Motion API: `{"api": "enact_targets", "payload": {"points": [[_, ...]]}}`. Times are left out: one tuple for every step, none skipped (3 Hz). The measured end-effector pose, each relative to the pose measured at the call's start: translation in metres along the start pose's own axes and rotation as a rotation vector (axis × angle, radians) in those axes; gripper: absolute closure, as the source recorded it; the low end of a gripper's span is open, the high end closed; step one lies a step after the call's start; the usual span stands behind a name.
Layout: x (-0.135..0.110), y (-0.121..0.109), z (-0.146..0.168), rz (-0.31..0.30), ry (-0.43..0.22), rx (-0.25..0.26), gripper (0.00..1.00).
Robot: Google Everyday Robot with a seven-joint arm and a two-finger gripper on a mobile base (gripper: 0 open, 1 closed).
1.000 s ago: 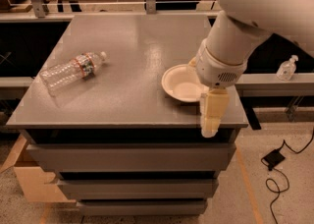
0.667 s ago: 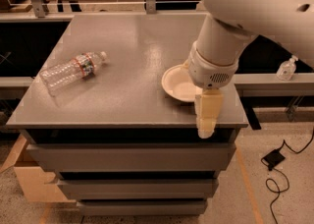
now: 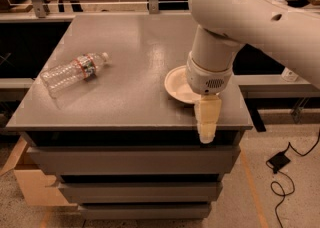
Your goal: Move paper bowl near water bottle
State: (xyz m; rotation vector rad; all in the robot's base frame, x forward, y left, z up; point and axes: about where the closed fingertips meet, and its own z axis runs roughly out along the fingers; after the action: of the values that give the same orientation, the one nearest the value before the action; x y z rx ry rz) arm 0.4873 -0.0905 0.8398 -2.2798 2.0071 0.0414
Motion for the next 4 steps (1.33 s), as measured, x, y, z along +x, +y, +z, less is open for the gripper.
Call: {"api": "enact_targets", "payload": {"points": [[0.0028,-0.0019,0.0085,0.003,0.010,-0.022,0.19],[0.0041,-0.0034,0.0107,0.004,0.014,-0.033,0.42],[0.0041,-0.0030,0.0073,-0.003,0.011,-0.033,0.65],[0.0028,-0.0039,0.0016,-0.020,0.010,-0.031,0.88]]}}
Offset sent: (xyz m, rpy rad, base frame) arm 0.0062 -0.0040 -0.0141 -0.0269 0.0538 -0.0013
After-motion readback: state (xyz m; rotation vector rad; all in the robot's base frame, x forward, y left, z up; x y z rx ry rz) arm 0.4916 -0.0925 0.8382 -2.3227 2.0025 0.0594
